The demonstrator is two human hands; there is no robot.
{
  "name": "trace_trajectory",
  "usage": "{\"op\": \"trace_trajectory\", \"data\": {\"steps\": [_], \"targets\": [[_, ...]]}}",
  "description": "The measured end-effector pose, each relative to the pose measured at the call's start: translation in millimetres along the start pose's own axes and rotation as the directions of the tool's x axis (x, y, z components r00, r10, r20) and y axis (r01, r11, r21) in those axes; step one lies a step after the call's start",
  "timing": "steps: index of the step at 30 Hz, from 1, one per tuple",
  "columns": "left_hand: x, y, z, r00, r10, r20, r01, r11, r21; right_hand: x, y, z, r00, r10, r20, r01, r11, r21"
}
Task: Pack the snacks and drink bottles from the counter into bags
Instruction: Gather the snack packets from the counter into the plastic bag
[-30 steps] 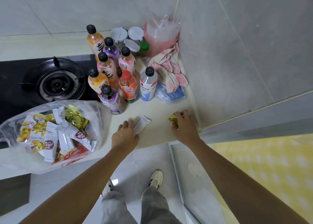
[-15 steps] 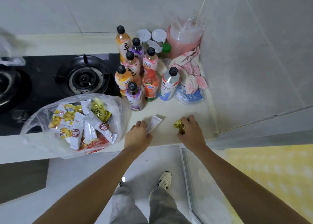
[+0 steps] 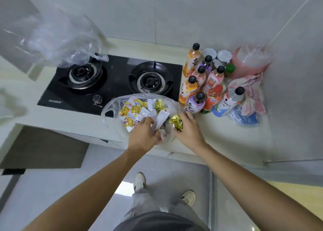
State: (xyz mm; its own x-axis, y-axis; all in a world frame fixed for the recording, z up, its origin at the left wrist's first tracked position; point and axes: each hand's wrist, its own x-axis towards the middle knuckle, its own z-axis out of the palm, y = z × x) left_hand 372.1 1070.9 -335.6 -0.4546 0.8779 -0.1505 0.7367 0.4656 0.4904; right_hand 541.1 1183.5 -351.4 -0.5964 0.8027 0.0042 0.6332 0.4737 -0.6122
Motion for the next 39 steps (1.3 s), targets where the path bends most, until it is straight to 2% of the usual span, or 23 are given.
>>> {"op": "trace_trajectory", "data": {"steps": [3, 8, 13, 16, 21, 25, 27, 29, 31, 35, 39], "targets": [[8.8, -25.8, -15.2, 0.999, -0.046, -0.029, 0.047, 0.999, 0.013, 23.1, -32.3, 17.1, 1.000, -0.009, 0.029, 0.008, 1.000, 0.016], [28.6, -58.3, -25.6, 0.990, -0.137, -0.031, 0.137, 0.990, 0.008, 59.7, -67.6, 45.2, 0.998, 0.040, 0.041, -0.037, 0.996, -0.078], [49.3, -76.6, -21.6, 0.989, -0.148, 0.015, 0.148, 0.989, -0.004, 87.9, -84.1, 59.1, 0.990, 0.136, 0.025, -0.130, 0.977, -0.172], [58.4, -77.6, -16.9, 0.987, -0.154, 0.039, 0.156, 0.986, -0.054, 96.7, -85.5, 63.9, 0.990, 0.137, 0.026, -0.127, 0.965, -0.229], [66.6, -78.6, -11.3, 0.988, -0.150, 0.025, 0.152, 0.980, -0.126, 97.3, -81.3, 61.5, 0.982, 0.119, 0.145, -0.104, 0.989, -0.106], [61.4, -74.6, -7.3, 0.998, -0.062, -0.030, 0.061, 0.997, -0.045, 91.1, -77.0, 56.3, 0.982, 0.122, 0.145, -0.113, 0.991, -0.069], [60.3, -66.7, -6.7, 0.998, -0.048, -0.029, 0.047, 0.999, -0.016, 87.0, -73.4, 53.3, 0.991, 0.087, 0.102, -0.078, 0.993, -0.094], [61.1, -55.9, -6.4, 0.999, -0.033, -0.007, 0.033, 0.998, 0.056, 83.6, -70.5, 49.7, 0.992, 0.083, 0.090, -0.079, 0.996, -0.047], [63.0, -44.6, -6.6, 1.000, -0.017, 0.025, 0.013, 0.991, 0.134, 82.1, -66.3, 46.5, 0.990, 0.100, 0.099, -0.098, 0.995, -0.021], [65.5, -28.9, -5.4, 0.998, 0.036, 0.048, -0.047, 0.965, 0.258, 82.6, -54.2, 39.9, 0.988, 0.072, 0.140, -0.061, 0.995, -0.083], [64.1, -21.9, 0.7, 0.991, 0.099, 0.089, -0.124, 0.932, 0.342, 82.7, -45.0, 34.7, 0.973, 0.073, 0.220, -0.065, 0.997, -0.045]]}}
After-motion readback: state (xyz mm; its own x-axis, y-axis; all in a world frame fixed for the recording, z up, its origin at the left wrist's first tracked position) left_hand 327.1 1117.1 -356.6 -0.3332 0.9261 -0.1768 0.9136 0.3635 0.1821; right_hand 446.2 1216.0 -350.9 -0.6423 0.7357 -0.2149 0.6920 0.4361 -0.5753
